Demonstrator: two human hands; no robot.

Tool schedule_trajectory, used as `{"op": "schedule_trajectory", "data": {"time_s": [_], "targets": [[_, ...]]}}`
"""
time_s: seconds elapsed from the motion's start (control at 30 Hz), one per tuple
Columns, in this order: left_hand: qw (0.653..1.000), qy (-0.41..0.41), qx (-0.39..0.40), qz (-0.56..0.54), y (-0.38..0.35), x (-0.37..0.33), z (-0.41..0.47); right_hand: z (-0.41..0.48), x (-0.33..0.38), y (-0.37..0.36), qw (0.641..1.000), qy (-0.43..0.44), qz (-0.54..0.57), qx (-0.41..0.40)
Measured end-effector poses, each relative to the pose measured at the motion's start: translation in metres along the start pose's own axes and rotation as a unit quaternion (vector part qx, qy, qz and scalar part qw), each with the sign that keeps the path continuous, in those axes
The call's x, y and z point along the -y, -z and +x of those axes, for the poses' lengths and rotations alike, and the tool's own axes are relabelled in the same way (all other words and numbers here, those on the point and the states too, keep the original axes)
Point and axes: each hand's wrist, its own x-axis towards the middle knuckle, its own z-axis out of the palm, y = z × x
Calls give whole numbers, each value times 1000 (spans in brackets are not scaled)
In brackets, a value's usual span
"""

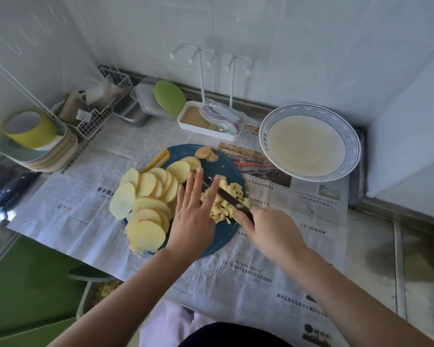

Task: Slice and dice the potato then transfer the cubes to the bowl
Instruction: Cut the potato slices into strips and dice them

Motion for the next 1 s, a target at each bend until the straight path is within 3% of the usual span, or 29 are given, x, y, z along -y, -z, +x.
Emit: {"op": "schedule_trajectory", "data": {"time_s": [0.2, 0.4, 0.47, 0.57, 0.67, 0.8, 0.93, 1.0], "targets": [[982, -124, 45, 133, -9, -2, -5, 1, -6, 25, 986, 72, -152, -18], [975, -164, 72, 128, -1, -17, -4, -1, -9, 30, 975, 92, -194, -57], [974, -153, 84, 144, -5, -11, -2, -2, -14, 26, 968, 122, -213, -51], [981, -74, 107, 147, -5, 7, 5, -7, -27, 26, 974, 109, -199, -6], [984, -20, 115, 131, 0, 17, 8, -13, -41, 32, 988, 46, -147, -8], [992, 18, 78, 96, -1, 14, 16, -21, -63, 33, 996, -83, 22, 2], [986, -69, 154, -2, -10, -8, 39, -28, -79, 26, 984, -130, 116, -33], [967, -133, 215, 21, -25, -19, 54, -31, -83, 20, 977, -138, 154, -48]]}}
